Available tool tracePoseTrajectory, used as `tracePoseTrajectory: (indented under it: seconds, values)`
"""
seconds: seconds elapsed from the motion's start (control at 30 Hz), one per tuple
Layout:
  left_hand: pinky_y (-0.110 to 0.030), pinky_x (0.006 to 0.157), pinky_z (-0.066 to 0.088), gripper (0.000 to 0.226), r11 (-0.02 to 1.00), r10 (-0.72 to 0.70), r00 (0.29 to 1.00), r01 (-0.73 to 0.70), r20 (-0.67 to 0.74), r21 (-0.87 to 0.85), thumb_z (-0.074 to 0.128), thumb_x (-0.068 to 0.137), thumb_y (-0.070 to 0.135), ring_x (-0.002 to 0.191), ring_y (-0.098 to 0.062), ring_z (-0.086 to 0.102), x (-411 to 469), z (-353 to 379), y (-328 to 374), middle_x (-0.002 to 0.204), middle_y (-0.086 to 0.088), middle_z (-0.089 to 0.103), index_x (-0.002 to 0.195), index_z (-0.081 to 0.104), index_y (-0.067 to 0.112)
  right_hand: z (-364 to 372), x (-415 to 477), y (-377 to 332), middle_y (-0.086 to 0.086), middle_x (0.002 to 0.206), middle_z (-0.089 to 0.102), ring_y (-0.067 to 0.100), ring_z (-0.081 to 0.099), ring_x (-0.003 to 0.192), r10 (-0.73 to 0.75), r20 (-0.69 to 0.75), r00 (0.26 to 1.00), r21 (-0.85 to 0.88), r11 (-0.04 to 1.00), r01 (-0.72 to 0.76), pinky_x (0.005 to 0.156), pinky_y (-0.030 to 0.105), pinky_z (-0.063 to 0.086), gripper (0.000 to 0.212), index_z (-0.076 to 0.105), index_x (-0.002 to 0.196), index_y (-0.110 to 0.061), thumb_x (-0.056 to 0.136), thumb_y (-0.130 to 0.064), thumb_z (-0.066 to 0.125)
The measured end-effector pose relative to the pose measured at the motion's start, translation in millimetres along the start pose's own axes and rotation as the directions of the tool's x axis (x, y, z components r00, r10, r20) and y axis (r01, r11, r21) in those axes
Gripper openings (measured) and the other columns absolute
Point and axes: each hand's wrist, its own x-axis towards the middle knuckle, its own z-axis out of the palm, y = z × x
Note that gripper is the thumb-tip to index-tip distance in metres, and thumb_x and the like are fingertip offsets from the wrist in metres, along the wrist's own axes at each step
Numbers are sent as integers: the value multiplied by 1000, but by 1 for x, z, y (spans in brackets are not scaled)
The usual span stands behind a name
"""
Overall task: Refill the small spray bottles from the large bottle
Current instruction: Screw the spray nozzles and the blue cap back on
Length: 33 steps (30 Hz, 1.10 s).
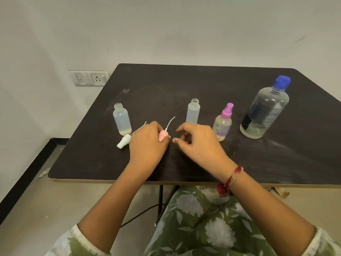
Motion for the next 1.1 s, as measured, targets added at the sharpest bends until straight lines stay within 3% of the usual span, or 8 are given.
tracePoseTrajectory:
  seconds: [0.1,0.2,0.4,0.6,0.73,0.87,0.93,1.1]
  values:
    - [-37,74,48,22,998,52,989,-58,-137,-38,62,87,29,84,-19,62,-7,-16,2,86,6,64,105,56,18,0,-4,-3,0,106,61,18,62,87,-160,-87,983,-132,980,147,78,38,52,38,58,120,-17,84,-17,66]
    - [-28,67,38,37,983,166,951,-182,-261,-38,66,88,25,76,-16,58,-16,-38,16,85,6,61,116,44,20,-5,0,-8,8,121,60,27,60,101,-422,-168,891,-291,885,364,80,39,53,51,55,128,-10,79,-1,66]
    - [-32,66,45,62,930,332,867,-367,-371,-25,69,78,1,72,-25,63,-13,-57,45,78,0,62,117,26,24,-15,20,-15,13,113,67,29,62,89,-652,-275,706,-429,741,517,76,38,50,37,61,120,0,83,3,63]
    - [-33,68,49,69,879,414,851,-466,-323,-100,68,80,4,72,-21,62,5,-62,60,76,-2,63,122,19,29,-43,35,-10,7,91,68,30,60,75,-656,-308,689,-448,739,503,59,40,51,22,66,104,-4,85,0,57]
    - [-25,68,50,67,865,403,856,-472,-322,-171,70,81,13,69,-13,63,14,-65,65,76,3,64,127,24,28,-55,41,-6,5,92,68,28,59,77,-639,-284,715,-430,751,501,57,35,51,21,65,107,-6,86,-7,61]
    - [-19,71,52,74,854,382,865,-465,-324,-233,77,74,17,72,-5,63,21,-66,62,105,7,51,128,28,29,-57,42,-4,7,96,69,28,63,80,-629,-237,740,-397,758,518,61,34,51,43,68,106,-6,102,-32,34]
    - [-14,70,50,77,838,391,863,-477,-320,-264,79,70,15,72,-3,62,25,-66,61,113,7,41,126,28,32,-58,43,-2,5,97,69,26,63,83,-617,-227,753,-362,771,523,69,32,49,28,67,105,-9,97,-26,45]
    - [-10,74,48,91,764,319,886,-451,-338,-461,91,57,26,89,-3,61,37,-68,61,121,-1,44,125,30,31,-68,49,-7,-2,85,67,10,65,77,-263,-465,845,122,927,355,71,27,54,11,63,94,-12,86,-18,66]
